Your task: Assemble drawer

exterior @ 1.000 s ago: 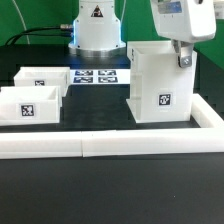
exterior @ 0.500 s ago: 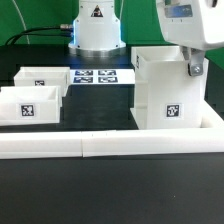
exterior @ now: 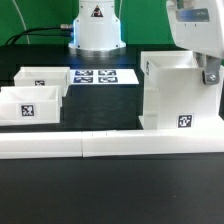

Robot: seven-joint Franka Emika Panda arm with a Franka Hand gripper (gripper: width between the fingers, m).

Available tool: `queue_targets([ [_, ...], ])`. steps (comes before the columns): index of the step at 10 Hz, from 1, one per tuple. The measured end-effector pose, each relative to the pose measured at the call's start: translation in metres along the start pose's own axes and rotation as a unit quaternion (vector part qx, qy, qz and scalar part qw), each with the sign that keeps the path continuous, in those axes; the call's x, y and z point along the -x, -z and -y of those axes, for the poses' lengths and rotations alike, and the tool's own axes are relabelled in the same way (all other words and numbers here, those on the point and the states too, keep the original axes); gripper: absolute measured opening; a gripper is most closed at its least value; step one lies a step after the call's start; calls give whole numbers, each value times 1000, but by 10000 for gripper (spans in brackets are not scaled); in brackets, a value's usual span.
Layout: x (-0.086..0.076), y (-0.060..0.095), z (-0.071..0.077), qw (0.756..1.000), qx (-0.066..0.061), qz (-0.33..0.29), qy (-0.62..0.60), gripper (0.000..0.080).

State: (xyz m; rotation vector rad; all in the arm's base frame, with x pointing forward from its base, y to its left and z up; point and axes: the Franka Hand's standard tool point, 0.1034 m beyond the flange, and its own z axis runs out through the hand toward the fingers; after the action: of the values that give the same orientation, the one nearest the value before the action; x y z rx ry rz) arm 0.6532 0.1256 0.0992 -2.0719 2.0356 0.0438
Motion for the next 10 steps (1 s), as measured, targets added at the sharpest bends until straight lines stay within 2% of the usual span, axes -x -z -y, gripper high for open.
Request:
queue_targets([
  [3,0,0,0,1000,0,0,3,44],
  [4,1,1,1,1000,-1,0,5,222],
  [5,1,2,2,1000,-4,0,6,357],
  [6,1,2,3,1000,-5,0,7,357],
  [7,2,3,4,1000,-6,0,8,541],
  [8,2,3,4,1000,-8,0,8,617],
  [10,2,3,5,1000,-10,-1,10,643],
])
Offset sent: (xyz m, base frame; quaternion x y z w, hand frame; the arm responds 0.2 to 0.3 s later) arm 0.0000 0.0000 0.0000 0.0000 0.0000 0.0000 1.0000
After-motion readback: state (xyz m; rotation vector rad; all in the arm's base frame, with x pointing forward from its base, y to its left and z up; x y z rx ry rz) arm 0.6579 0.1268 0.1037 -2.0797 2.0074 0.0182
